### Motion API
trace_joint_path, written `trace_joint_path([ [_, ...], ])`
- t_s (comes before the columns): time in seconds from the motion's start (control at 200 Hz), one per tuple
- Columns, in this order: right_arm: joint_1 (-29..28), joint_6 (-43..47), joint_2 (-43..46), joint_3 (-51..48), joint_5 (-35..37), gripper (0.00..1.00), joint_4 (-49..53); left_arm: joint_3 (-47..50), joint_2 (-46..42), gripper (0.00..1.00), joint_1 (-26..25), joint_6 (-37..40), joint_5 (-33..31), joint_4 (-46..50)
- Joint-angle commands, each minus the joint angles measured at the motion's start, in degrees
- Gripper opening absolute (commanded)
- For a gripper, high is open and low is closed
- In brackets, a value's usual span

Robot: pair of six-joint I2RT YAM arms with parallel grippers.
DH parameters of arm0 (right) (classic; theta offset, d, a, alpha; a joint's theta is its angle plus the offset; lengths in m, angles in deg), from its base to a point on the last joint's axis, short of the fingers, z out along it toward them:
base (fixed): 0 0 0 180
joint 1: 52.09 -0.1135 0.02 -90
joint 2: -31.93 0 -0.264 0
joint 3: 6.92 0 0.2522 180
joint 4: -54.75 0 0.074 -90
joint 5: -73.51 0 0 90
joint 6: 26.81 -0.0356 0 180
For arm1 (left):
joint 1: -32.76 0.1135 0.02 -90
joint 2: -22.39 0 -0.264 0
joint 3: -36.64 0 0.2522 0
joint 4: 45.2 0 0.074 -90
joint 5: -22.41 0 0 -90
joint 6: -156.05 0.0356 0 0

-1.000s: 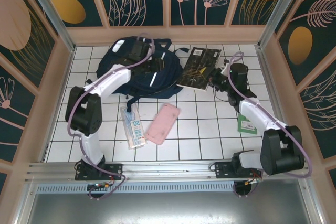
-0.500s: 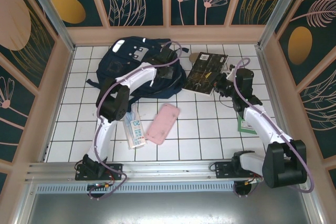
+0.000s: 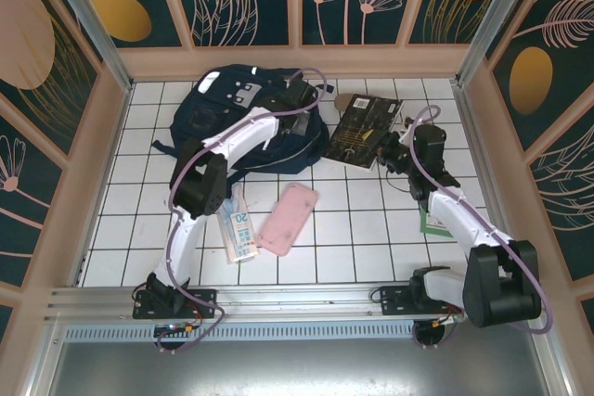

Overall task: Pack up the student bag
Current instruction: Open the student bag at the top-center of the table, then place the book in the student bag.

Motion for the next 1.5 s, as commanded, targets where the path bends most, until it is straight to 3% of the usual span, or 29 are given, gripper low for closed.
trace_joint_path([
  [0.0,-1.68,-1.85,-1.94,-0.05,-0.90,0.00,-12.09,-3.22,-8.53,0.00,0.91,0.03,-1.81,0.59],
  [0.13,-4.15,-1.73,-4.57,1.07,0.96,0.00,-15.64,-5.08,-12.51,0.00,2.44,0.05,2.88,1.23],
  [0.465,-13.22,-5.62,-18.02,7.80,3.93,0.00,-26.41,-6.02,-20.45,0.00,12.15,-2.10,24.72,-0.48],
  [0.615,-17.78,-9.51,-26.79,13.20,6.98,0.00,-32.76,-6.35,-21.11,0.00,13.11,-3.50,26.56,-1.37],
  [0.881,-23.25,-18.10,-45.37,30.92,10.40,0.00,-34.60,-6.63,-20.32,0.00,13.29,-7.03,31.02,-2.60],
  [1.081,-24.49,-20.13,-55.64,44.04,17.61,0.00,-28.49,-5.94,-20.89,0.00,13.29,-8.82,33.19,-4.07],
  [1.346,-25.23,-17.14,-70.96,71.06,15.31,0.00,-8.36,-5.53,-20.53,0.00,13.29,-10.25,35.34,-5.15],
  [1.376,-25.18,-15.99,-72.64,74.84,14.69,0.07,-3.93,-5.43,-20.50,0.00,13.29,-10.10,35.07,-5.16],
  [1.441,-25.24,-13.42,-75.04,81.93,12.60,0.33,3.24,-5.32,-20.53,0.00,13.29,-9.68,33.89,-4.90],
  [1.496,-25.37,-11.60,-75.08,84.32,11.48,0.46,6.81,-5.15,-20.32,0.00,13.29,-9.31,33.14,-4.65],
])
